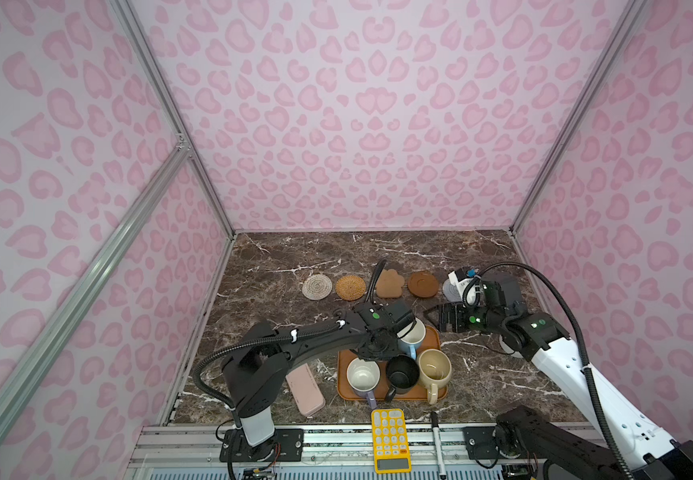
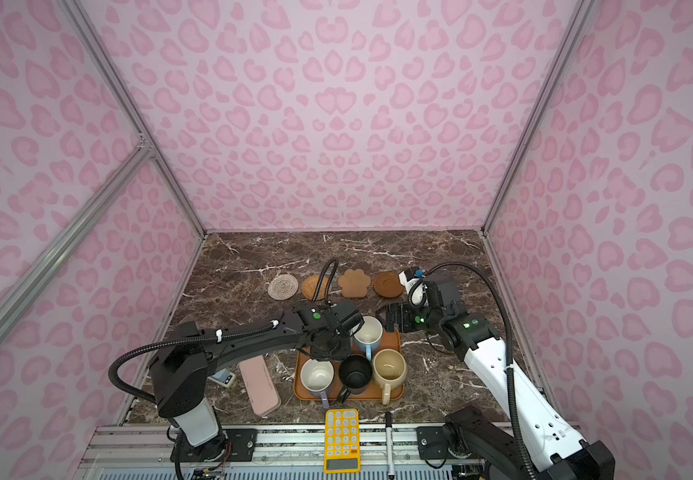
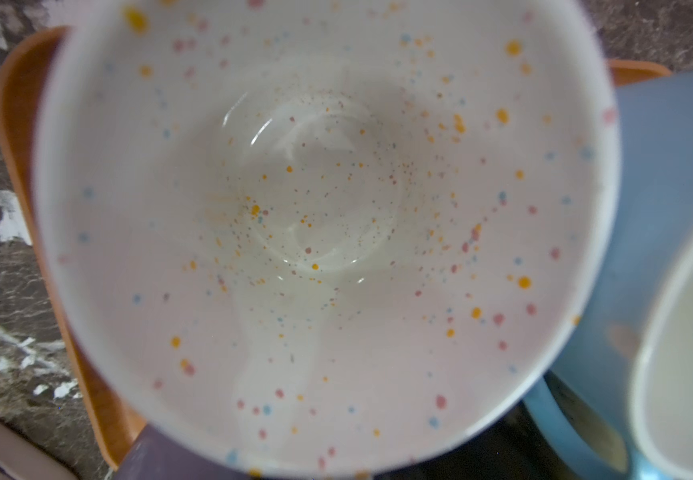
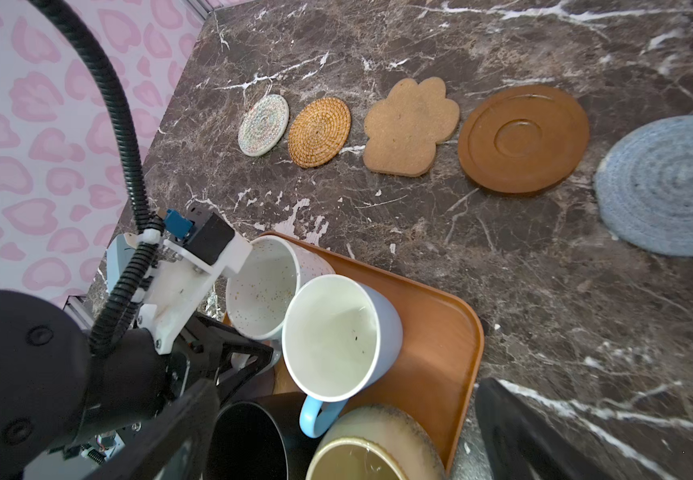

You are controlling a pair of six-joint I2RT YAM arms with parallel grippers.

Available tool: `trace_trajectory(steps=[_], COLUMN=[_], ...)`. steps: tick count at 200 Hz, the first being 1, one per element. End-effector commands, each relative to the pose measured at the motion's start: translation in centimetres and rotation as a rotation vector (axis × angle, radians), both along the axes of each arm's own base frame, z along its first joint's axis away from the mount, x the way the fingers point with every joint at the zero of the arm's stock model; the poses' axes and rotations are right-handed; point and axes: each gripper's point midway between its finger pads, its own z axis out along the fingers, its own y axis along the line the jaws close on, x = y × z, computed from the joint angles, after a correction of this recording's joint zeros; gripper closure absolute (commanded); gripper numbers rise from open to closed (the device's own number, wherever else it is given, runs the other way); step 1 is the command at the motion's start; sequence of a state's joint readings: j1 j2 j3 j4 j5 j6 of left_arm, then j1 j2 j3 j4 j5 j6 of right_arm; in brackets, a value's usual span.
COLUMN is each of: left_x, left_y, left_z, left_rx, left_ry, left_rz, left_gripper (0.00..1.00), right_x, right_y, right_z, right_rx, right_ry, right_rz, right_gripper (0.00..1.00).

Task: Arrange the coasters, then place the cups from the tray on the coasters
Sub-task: 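Lower the left gripper into the white speckled mug rim and grip it, then lift the white speckled mug with the left gripper toward the speckled coaster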

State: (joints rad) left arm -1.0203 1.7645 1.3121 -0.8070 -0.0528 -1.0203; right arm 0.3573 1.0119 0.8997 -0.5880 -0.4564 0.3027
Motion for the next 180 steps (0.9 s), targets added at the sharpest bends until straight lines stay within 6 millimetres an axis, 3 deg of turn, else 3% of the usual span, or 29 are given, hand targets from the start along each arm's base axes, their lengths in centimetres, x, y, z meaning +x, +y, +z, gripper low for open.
trace_trajectory(steps=[1,22,56,76,131,162,180], left_x=[0.7,0.7,1.0,1.7,2.1,2.9,3.4], left_y=[-0.1,0.0,0.9,0.8,1.2,1.8,1.6], left_z=[0.8,0.7,1.4,3.3,4.6,6.5,7.7], left_rx=[0.002,0.008,0.037,0.018,0.007,0.010,-0.079], left_ry=[-0.039,-0.036,-0.068,-0.115,-0.153,-0.201,-0.202], left_rz=[0.001,0.008,0.023,0.034,0.064,0.079,0.091], left_gripper=[0.85,0.95,0.99,0.99,0.99,0.99,0.99], right_x=[-0.1,-0.1,-0.4,-0.6,-0.4,-0.4,-0.1], right_y=[0.7,0.7,0.6,0.5,1.3,2.9,3.6], right_z=[0.2,0.0,-0.2,-0.4,-0.6,0.1,0.4], right_rx=[0.022,0.019,0.015,0.005,0.017,-0.018,-0.038], right_ry=[-0.008,-0.007,-0.012,-0.010,-0.021,-0.058,-0.077], right_rz=[0.037,0.036,0.040,0.050,0.073,0.120,0.123], right_gripper=[0.01,0.01,0.02,0.02,0.01,0.01,0.01])
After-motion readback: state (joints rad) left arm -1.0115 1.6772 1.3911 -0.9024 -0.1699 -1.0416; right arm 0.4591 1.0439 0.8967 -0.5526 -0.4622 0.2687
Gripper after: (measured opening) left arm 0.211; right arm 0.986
